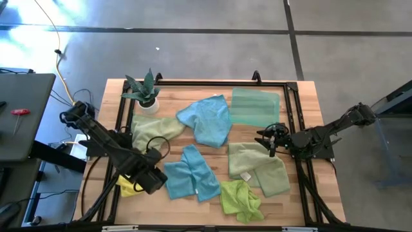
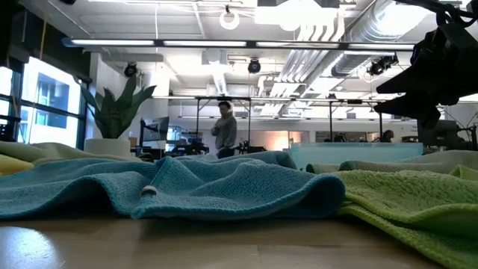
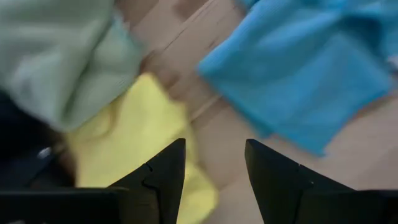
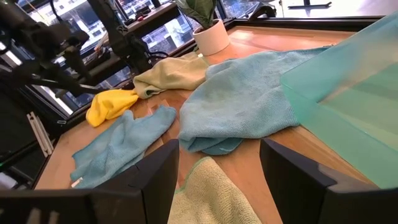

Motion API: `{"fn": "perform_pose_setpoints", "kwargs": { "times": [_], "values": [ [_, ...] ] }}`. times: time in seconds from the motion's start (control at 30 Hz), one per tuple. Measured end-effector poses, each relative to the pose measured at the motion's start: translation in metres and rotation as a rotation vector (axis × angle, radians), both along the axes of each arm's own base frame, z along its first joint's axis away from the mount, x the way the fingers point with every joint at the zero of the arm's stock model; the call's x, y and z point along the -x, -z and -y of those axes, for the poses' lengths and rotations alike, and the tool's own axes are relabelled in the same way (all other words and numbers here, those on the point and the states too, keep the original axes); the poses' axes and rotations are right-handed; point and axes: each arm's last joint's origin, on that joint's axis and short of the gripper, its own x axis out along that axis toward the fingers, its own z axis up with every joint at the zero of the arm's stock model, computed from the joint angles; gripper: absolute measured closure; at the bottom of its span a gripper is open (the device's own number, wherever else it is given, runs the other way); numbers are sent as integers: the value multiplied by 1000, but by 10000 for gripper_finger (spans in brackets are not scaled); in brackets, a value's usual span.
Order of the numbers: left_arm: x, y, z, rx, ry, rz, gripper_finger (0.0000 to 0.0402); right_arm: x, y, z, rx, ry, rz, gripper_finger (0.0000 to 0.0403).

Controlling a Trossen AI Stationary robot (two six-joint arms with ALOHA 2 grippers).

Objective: Fold microfiber towels
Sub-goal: Adjust the right green microfiber cloth

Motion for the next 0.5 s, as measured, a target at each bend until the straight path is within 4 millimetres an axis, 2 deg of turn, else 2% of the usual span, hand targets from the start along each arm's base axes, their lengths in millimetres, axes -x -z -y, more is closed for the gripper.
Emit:
{"fn": "perform_pose_setpoints", "kwargs": {
  "times": [0.3, 0.43, 0.5],
  "values": [
    [-12, -13, -9, -10, 43, 184, 245, 0, 0, 0, 0, 0, 0, 185],
    [-31, -17, -14, -59, 143, 325, 245, 0, 0, 0, 0, 0, 1, 185],
    [-47, -17, -18, -91, 190, 402, 245, 0, 0, 0, 0, 0, 0, 185]
  ]
}}
